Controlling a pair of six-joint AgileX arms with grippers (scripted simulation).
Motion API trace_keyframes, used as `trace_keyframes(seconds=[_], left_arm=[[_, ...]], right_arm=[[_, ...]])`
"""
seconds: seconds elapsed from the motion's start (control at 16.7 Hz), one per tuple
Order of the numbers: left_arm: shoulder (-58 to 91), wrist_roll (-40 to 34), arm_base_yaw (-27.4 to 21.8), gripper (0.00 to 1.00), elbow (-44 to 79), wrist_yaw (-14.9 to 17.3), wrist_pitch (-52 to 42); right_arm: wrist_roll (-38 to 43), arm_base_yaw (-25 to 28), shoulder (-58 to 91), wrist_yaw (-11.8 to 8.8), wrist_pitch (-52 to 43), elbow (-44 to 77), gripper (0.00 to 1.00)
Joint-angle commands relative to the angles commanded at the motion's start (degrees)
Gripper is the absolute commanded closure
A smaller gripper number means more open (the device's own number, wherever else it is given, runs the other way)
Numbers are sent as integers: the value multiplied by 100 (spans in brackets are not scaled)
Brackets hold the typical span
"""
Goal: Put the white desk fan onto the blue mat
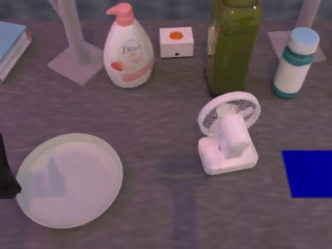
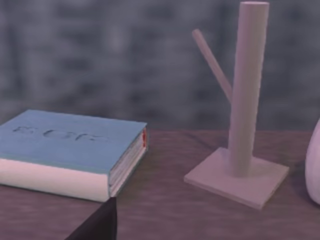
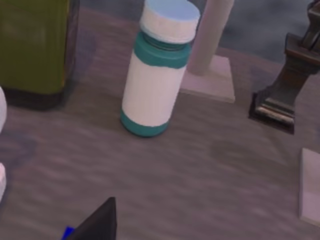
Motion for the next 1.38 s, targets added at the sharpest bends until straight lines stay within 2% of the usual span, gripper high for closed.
trace_keyframes(seconds=[0.84,1.14,1.38], left_arm=[[0,0,0,0,0,0,0],[0,0,0,0,0,0,0],[0,0,0,0,0,0,0]], right_arm=[[-4168,1820,7945,-26,-5422,8564,0],[-5279,2295,9975,-11,-6932,10531,0],[-5730,2488,10843,-1,-7569,11347,0]])
